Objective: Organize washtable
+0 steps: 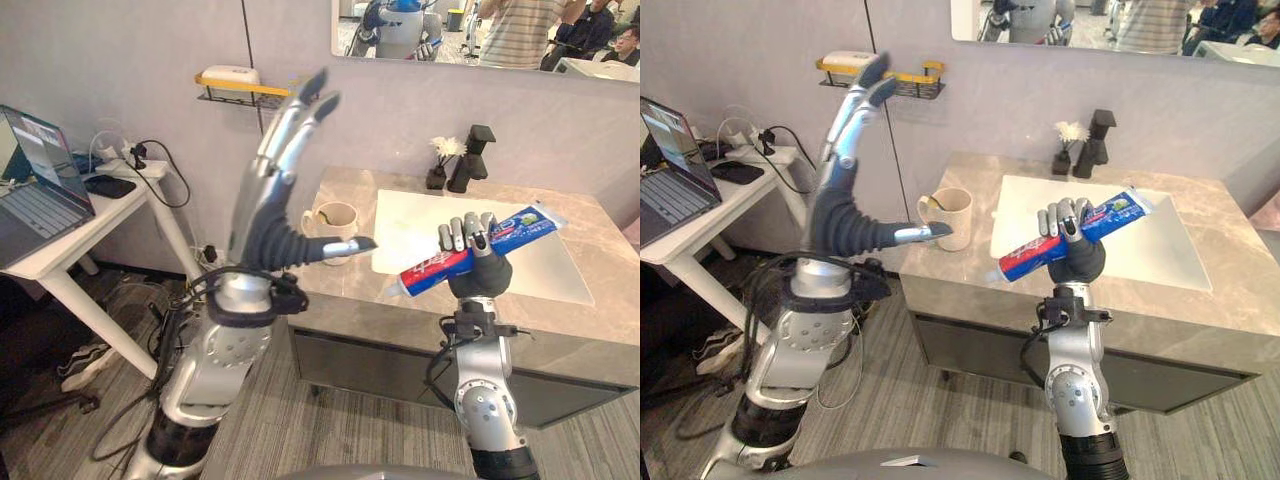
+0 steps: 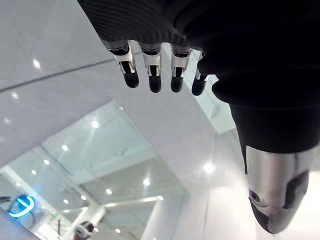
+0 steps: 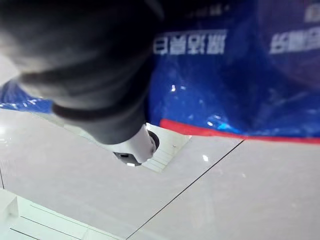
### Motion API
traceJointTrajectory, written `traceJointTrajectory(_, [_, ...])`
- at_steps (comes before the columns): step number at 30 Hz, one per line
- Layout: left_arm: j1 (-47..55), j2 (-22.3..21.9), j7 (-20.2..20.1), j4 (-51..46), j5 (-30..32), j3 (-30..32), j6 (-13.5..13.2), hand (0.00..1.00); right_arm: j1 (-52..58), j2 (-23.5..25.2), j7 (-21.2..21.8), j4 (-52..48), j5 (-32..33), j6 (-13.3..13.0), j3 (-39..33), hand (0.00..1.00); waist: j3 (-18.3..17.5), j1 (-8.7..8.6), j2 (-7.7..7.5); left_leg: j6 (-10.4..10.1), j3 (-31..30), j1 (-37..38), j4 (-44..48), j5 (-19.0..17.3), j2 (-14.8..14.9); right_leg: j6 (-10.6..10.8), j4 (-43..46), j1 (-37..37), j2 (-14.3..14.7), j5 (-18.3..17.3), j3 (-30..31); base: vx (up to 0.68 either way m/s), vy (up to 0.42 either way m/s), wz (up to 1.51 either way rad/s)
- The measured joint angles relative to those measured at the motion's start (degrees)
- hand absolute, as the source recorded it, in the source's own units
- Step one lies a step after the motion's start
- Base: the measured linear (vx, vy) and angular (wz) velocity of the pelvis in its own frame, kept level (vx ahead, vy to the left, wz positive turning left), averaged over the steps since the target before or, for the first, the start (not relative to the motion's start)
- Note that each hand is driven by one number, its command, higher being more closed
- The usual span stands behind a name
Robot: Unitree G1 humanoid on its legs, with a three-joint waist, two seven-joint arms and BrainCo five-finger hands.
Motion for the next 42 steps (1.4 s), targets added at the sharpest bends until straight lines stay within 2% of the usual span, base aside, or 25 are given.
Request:
traceJointTrajectory(4, [8.0,-0.4,1.5,-3.7,0.0,7.9,-0.2,0.0,0.0,0.0,-0.2,-1.7,-0.7,-0.3,-3.6,1.0,0.0,0.88,0.02,0.1,0.0,0.0,-0.2,0.1,0.0,0.0,0.0,0.0,0.0,0.0,0.0,0.0,0.0,0.0])
traceJointTrajectory(5, [11.5,-1.0,1.8,-3.8,0.1,11.0,-0.2,0.0,-0.4,0.0,-0.3,-2.2,-0.9,-0.7,-5.4,1.0,0.0,1.29,0.01,0.1,0.0,0.0,-0.3,0.1,0.0,0.0,0.0,0.0,0.0,0.0,0.0,0.0,0.0,0.0])
traceJointTrajectory(8, [18.1,-3.4,2.2,-1.9,-0.1,14.9,-0.3,0.0,-1.9,-0.1,-0.8,-2.1,-1.1,-1.6,-8.4,1.0,0.0,2.01,-0.02,0.1,0.0,0.0,-0.4,0.1,0.0,0.1,0.0,-0.1,-0.1,0.0,0.0,0.0,0.0,0.0])
traceJointTrajectory(11, [22.9,-6.6,1.8,6.2,-0.7,17.7,-0.2,0.0,-5.4,-0.6,-1.8,-1.6,-3.1,-2.0,-11.1,1.0,0.2,2.56,-0.09,0.1,-0.1,0.0,-0.7,0.2,0.0,0.2,0.0,-0.2,-0.1,-0.3,0.0,0.0,-0.002,0.02])
traceJointTrajectory(14, [25.0,-8.2,0.5,15.7,-2.4,18.1,0.9,0.0,-9.0,-2.7,-2.9,-0.9,-5.3,-2.8,-12.8,1.0,0.5,3.87,-0.41,0.1,-0.1,-0.1,-1.1,0.3,0.0,0.5,-0.1,-0.4,-0.1,-0.7,-0.1,0.0,-0.001,0.01])
traceJointTrajectory(18, [26.5,-10.5,-3.0,32.4,-8.0,18.1,2.5,0.0,-17.9,-7.2,-4.3,4.8,-8.0,-3.0,-13.8,1.0,1.4,4.6,-1.78,0.3,-0.3,-0.9,-1.6,0.4,0.1,0.6,0.0,-1.1,-0.1,-0.8,-0.6,0.01,-0.003,0.06])
traceJointTrajectory(22, [26.0,-12.4,-3.8,45.9,-11.4,17.3,4.1,0.0,-24.9,-11.3,-5.2,11.6,-9.7,-2.5,-10.5,1.0,1.7,5.44,-2.2,0.1,-0.6,-1.2,-1.7,0.6,0.1,0.5,0.0,-1.1,-0.2,-0.7,-1.0,0.07,0.002,0.06])
traceJointTrajectory(27, [24.6,-12.4,-4.7,60.7,-16.9,16.7,5.8,0.0,-33.7,-14.9,-6.6,18.0,-12.1,-0.1,-2.7,1.0,2.1,6.52,-2.63,0.1,-0.4,-1.3,-1.2,0.6,0.2,0.5,0.0,-1.2,-0.3,-0.7,-1.1,0.07,0.002,0.03])
traceJointTrajectory(30, [24.1,-12.4,-4.7,65.1,-18.6,16.7,6.8,0.0,-37.7,-15.8,-6.7,19.5,-13.5,1.3,1.2,1.0,2.6,7.32,-3.29,0.0,-0.4,-1.3,-1.1,0.6,0.2,0.5,0.0,-1.1,-0.3,-0.7,-1.1,0.01,0.002,0.0])
traceJointTrajectory(34, [24.1,-12.0,-5.1,68.1,-18.7,16.7,6.9,0.0,-40.6,-15.8,-6.6,19.6,-14.6,1.6,4.3,1.0,3.6,8.27,-4.03,0.0,-0.4,-1.4,-0.9,0.6,0.2,0.5,0.0,-1.1,-0.3,-0.7,-1.1,-0.02,-0.001,0.0])
traceJointTrajectory(42, [23.9,-11.1,-5.4,76.7,-23.2,18.7,8.1,0.0,-43.5,-17.7,-6.5,21.5,-18.0,2.7,8.3,1.0,4.7,8.48,-4.5,-0.1,-0.5,-1.9,-1.2,0.6,0.9,0.4,0.0,-1.1,0.0,-0.7,-1.2,-0.03,-0.003,0.02])
